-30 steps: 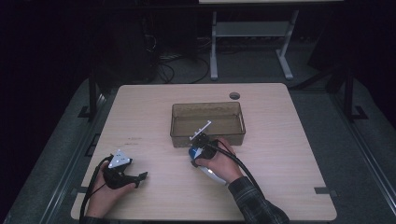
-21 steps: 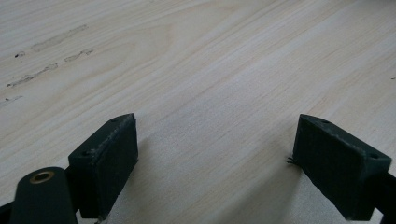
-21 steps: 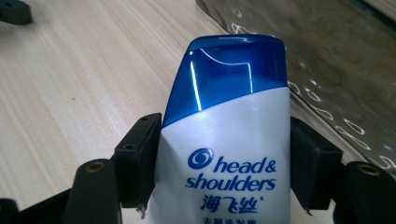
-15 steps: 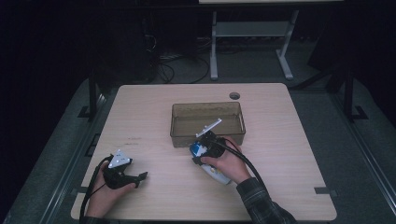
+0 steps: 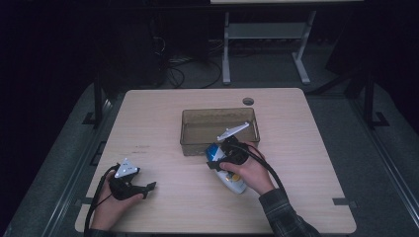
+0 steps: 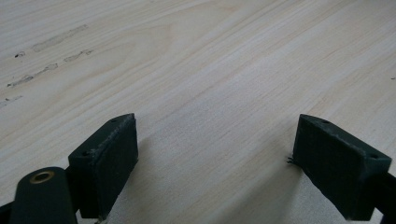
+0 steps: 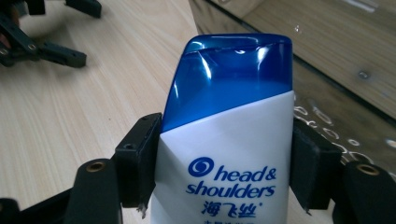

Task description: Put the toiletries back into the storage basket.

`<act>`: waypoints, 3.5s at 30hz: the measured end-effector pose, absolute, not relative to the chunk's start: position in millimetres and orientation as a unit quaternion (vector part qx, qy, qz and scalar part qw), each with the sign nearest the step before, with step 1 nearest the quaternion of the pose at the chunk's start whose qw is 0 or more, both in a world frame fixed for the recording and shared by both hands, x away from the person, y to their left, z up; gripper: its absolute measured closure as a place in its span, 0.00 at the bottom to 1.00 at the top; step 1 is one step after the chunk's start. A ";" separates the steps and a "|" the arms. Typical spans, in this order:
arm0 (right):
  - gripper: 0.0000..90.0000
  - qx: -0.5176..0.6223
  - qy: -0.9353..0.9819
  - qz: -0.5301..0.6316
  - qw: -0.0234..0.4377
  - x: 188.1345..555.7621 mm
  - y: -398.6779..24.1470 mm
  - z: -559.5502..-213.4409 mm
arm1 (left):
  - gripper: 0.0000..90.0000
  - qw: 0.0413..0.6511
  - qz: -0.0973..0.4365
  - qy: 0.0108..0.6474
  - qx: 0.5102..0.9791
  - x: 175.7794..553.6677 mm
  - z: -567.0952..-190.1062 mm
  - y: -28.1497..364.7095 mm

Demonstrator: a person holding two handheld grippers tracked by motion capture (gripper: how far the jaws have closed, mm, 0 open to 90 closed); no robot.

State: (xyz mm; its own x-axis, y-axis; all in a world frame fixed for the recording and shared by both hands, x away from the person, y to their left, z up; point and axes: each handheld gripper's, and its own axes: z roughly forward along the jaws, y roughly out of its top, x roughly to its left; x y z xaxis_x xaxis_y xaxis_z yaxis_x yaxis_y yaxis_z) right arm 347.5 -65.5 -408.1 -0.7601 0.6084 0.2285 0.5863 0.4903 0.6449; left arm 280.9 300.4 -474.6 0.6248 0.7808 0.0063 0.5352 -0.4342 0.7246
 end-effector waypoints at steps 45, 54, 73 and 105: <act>0.38 0.324 0.743 0.578 0.095 334.7 -133.1 -353.4 | 0.15 0.355 0.174 0.395 0.829 281.5 -474.8 300.2; 0.38 0.331 0.728 0.587 0.124 340.0 -141.9 -341.4 | 0.15 0.355 0.174 0.395 0.829 281.4 -474.6 300.2; 0.38 0.350 0.710 0.586 0.174 363.2 -145.2 -324.3 | 0.15 0.356 0.173 0.394 0.829 281.4 -474.8 300.0; 0.38 0.398 0.697 0.557 0.214 396.9 -164.2 -350.9 | 0.15 0.356 0.171 0.389 0.832 281.2 -474.7 300.0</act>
State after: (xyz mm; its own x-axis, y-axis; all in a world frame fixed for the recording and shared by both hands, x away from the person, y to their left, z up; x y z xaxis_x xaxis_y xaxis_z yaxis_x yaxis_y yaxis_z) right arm 396.9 -164.2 -350.9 -0.5910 0.7935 0.1451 0.3171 0.0631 0.9463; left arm 281.2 300.0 -474.7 0.6384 0.7697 0.0078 0.5263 -0.4439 0.7252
